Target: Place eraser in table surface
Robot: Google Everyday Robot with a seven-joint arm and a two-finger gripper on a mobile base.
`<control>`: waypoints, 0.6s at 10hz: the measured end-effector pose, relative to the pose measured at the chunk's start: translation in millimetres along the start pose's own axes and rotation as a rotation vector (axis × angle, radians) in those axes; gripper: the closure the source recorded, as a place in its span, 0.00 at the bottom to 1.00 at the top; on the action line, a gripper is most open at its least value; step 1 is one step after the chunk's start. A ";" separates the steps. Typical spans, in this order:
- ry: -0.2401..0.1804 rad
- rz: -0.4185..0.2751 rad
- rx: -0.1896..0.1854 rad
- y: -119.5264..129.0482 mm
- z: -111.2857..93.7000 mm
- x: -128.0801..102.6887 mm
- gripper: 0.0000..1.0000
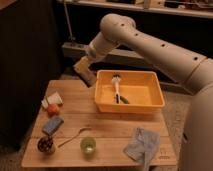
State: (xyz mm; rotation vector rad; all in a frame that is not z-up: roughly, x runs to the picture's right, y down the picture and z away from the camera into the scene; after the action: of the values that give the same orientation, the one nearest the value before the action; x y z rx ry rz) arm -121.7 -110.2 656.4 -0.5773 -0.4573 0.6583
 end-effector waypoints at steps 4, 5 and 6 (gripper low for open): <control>0.109 -0.044 -0.046 72.4 74.1 -25.2 1.00; 0.123 -0.023 -0.057 77.2 88.0 -20.0 1.00; 0.133 -0.001 -0.061 76.6 95.3 -13.7 1.00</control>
State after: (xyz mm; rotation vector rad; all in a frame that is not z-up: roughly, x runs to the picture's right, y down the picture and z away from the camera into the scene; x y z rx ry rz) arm -218.2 -36.6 677.0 -0.6743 -0.3546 0.6022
